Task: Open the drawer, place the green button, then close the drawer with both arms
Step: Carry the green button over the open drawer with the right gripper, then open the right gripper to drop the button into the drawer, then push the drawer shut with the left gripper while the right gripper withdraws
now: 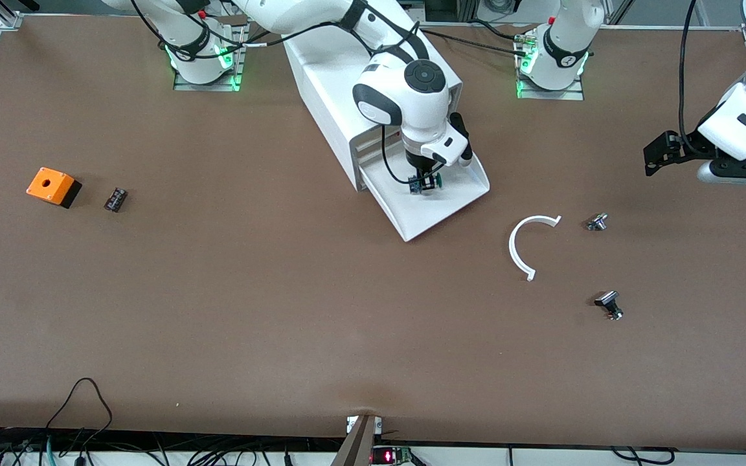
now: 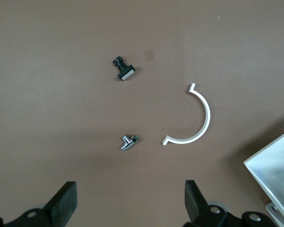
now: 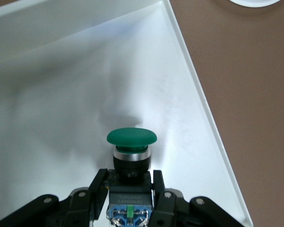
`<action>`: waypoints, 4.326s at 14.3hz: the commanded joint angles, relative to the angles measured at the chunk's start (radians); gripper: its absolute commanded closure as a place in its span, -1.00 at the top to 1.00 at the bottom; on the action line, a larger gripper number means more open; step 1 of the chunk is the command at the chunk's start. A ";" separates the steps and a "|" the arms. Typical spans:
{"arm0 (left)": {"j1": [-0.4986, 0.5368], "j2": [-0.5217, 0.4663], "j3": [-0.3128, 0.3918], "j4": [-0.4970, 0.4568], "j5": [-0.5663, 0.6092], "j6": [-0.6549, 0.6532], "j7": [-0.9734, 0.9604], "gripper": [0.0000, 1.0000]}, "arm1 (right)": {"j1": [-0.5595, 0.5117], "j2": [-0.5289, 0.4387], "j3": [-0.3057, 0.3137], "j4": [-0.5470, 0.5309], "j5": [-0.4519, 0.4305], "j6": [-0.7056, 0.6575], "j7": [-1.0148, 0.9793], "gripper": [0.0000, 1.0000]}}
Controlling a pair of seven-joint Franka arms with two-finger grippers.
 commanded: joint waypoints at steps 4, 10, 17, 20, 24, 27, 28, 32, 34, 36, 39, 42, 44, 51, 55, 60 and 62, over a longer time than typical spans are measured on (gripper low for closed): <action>0.011 -0.003 0.004 0.003 0.011 -0.016 -0.035 1.00 | 0.034 0.040 -0.020 0.034 -0.032 0.014 0.119 0.99; 0.011 0.005 0.004 -0.003 0.009 -0.003 -0.033 1.00 | 0.037 -0.004 -0.046 0.154 -0.021 -0.154 0.194 1.00; 0.011 0.025 0.004 -0.069 -0.067 0.102 -0.033 1.00 | -0.006 -0.150 -0.124 0.166 0.042 -0.221 0.361 1.00; 0.011 0.042 0.002 -0.079 -0.076 0.128 -0.035 1.00 | -0.024 -0.185 -0.154 0.166 0.043 -0.222 0.435 1.00; 0.006 0.097 -0.025 -0.151 -0.153 0.281 -0.072 1.00 | -0.032 -0.217 -0.215 0.166 0.042 -0.296 0.714 1.00; -0.003 0.142 -0.102 -0.226 -0.159 0.439 -0.198 1.00 | -0.089 -0.231 -0.241 0.165 0.042 -0.386 0.821 1.00; -0.006 0.161 -0.137 -0.253 -0.159 0.506 -0.264 1.00 | -0.118 -0.233 -0.241 0.163 0.042 -0.421 0.844 1.00; -0.047 0.270 -0.180 -0.345 -0.159 0.761 -0.441 1.00 | -0.210 -0.243 -0.281 0.123 0.034 -0.575 0.892 1.00; -0.069 0.329 -0.180 -0.342 -0.159 0.796 -0.507 1.00 | -0.274 -0.256 -0.281 0.089 0.035 -0.581 0.976 1.00; -0.099 0.387 -0.180 -0.342 -0.159 0.830 -0.605 1.00 | -0.326 -0.268 -0.275 0.072 0.043 -0.580 1.054 1.00; -0.202 0.464 -0.180 -0.339 -0.248 0.865 -0.762 1.00 | -0.483 -0.343 -0.237 0.014 0.042 -0.572 1.135 1.00; -0.227 0.494 -0.180 -0.343 -0.259 0.887 -0.782 1.00 | -0.630 -0.404 -0.236 0.005 0.058 -0.548 1.136 1.00; -0.238 0.508 -0.182 -0.360 -0.262 0.884 -0.785 1.00 | -0.733 -0.458 -0.233 -0.050 0.180 -0.521 1.128 1.00; -0.251 0.491 -0.261 -0.372 -0.262 0.847 -1.013 1.00 | -0.913 -0.610 -0.226 -0.214 0.241 -0.540 0.802 1.00; -0.254 0.482 -0.304 -0.374 -0.262 0.812 -1.125 1.00 | -0.913 -0.610 -0.221 -0.171 0.120 -0.632 0.623 1.00; -0.255 0.462 -0.376 -0.376 -0.262 0.702 -1.246 1.00 | -0.911 -0.639 -0.218 -0.211 0.203 -0.591 0.618 1.00; -0.255 0.456 -0.401 -0.376 -0.261 0.663 -1.315 1.00 | -0.910 -0.677 -0.217 -0.266 0.201 -0.571 0.616 1.00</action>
